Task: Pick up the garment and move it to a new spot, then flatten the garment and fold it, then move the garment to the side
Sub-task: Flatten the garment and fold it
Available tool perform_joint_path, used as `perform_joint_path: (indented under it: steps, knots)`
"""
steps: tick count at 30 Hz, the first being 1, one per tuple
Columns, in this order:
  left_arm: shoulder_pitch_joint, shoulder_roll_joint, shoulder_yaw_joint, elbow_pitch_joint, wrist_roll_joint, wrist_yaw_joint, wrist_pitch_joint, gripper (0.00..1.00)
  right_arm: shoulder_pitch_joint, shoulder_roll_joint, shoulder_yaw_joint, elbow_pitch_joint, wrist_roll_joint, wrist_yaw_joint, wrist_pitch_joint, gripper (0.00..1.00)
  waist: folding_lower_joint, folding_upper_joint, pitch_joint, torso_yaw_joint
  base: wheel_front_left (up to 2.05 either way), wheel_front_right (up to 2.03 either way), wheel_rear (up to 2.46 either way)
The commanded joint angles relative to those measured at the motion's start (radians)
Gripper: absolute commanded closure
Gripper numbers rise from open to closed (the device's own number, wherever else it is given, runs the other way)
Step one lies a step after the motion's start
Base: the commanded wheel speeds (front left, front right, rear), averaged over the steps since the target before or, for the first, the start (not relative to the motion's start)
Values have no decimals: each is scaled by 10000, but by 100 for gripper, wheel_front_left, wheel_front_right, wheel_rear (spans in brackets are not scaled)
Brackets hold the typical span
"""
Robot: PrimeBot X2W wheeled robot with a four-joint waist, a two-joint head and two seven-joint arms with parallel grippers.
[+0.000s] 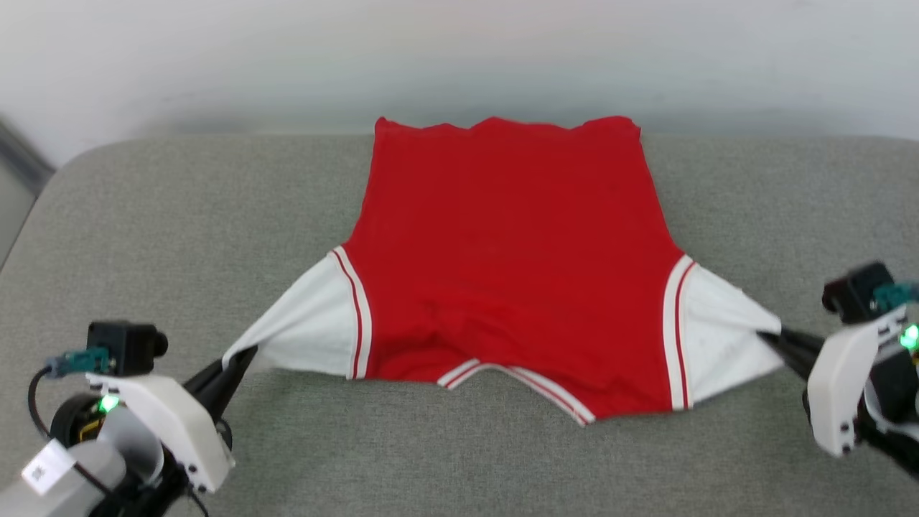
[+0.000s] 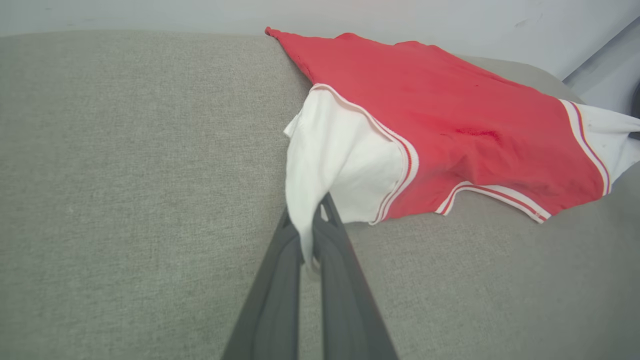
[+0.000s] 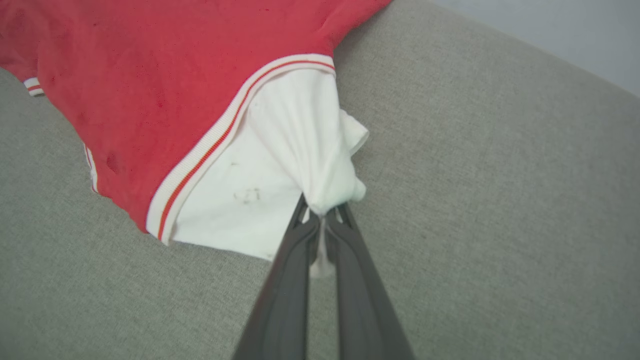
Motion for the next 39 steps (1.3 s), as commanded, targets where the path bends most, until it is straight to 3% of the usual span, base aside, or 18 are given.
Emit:
perform_joint_path:
  steps: [1, 14, 21, 22, 23, 24, 32, 39]
  knots:
    - [445, 197, -20, -253, -163, 207, -84, 100, 605, -159, -91, -191, 134, -7, 88, 100, 3, 0, -296, 45, 0, 0, 0]
    - [3429, 1390, -234, -2119, -1421, 1288, -568, 100, 4648, -1352, -1304, -1843, 1020, -7, 1144, 100, 3, 0, -898, 232, 0, 0, 0]
    - [3910, 1328, -356, -2536, -1414, 1489, -665, 100, 6102, -1627, -2260, -2649, 1278, -7, 2067, 100, 3, 0, -749, 366, 0, 0, 0]
    - [3886, 1282, -355, -2543, -1397, 1486, -673, 100, 6159, -1572, -2477, -2695, 1232, -7, 2112, 82, 3, 0, -721, 372, 0, 0, 0]
    - [3834, 1247, -359, -2537, -1332, 1478, -678, 100, 6188, -1499, -2674, -2770, 1154, -7, 2193, 17, 3, 0, -692, 373, 0, 0, 0]
    - [3770, 1232, -381, -2525, -1264, 1472, -672, 100, 6171, -1439, -2885, -2862, 1023, -7, 2226, 0, 3, 0, -646, 370, 0, 0, 0]
    - [3059, 935, -301, -2545, -611, 1410, -649, 100, 5066, -1377, -5065, -3923, 62, -5, 2438, 0, 3, 0, 7, 537, 0, 0, 0]
    - [2179, 534, -63, -2700, 207, 1398, -733, 100, 2419, -1540, -6002, -4898, -816, -7, 4140, 0, 3, 0, 1231, 955, 0, 0, 0]
